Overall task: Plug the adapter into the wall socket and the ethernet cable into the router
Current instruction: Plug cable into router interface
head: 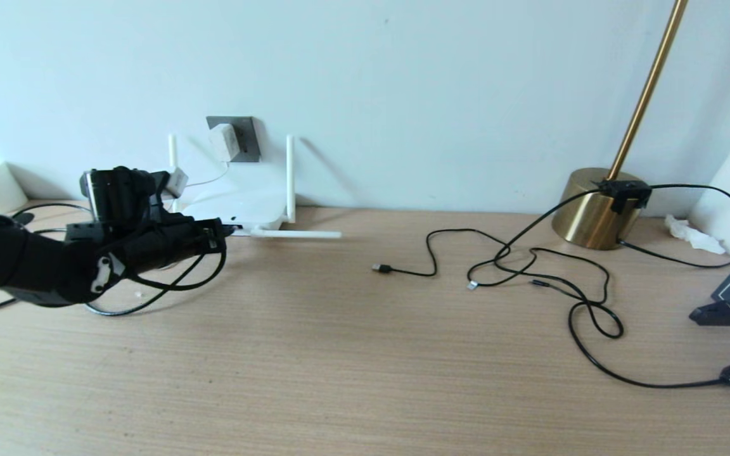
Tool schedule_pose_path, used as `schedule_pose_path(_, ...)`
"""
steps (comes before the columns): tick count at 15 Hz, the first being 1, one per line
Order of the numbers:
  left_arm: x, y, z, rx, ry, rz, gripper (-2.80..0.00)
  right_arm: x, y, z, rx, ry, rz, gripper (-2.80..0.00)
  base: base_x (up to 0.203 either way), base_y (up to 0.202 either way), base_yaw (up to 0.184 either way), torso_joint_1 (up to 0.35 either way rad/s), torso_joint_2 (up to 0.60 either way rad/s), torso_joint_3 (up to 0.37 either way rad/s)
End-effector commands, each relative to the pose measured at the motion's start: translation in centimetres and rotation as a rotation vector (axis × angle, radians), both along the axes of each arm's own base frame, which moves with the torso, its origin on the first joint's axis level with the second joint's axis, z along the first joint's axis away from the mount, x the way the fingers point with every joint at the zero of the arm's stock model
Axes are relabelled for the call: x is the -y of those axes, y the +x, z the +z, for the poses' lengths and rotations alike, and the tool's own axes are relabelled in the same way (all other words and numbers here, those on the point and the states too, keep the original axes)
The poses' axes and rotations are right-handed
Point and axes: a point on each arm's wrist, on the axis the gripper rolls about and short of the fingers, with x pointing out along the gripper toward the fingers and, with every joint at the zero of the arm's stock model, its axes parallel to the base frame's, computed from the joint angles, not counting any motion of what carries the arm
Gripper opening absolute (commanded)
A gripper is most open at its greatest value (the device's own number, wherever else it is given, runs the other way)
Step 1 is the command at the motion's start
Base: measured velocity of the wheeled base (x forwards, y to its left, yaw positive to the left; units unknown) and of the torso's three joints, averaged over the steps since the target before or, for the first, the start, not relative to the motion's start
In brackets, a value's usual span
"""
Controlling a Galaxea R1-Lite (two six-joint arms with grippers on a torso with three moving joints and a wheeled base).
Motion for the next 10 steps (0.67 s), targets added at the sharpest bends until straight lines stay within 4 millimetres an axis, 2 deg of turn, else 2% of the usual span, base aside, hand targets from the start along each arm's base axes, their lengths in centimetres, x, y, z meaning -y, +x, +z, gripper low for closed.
schedule_pose_path(1, 0.00, 0.01, 0.00, 0.002, -0.001, 0.000, -2.80, 0.00, 0.02, -0.12, -0.005, -0.001, 0.001, 0.00, 0.000, 0.000, 0.000, 0.000, 0.00, 0.000)
schedule_pose_path(10, 0.06, 0.17, 0.18, 0.009, -0.001, -0.002, -2.80, 0.00, -0.03, -0.12, 0.001, -0.001, -0.001, 0.00, 0.000, 0.000, 0.000, 0.000, 0.00, 0.000)
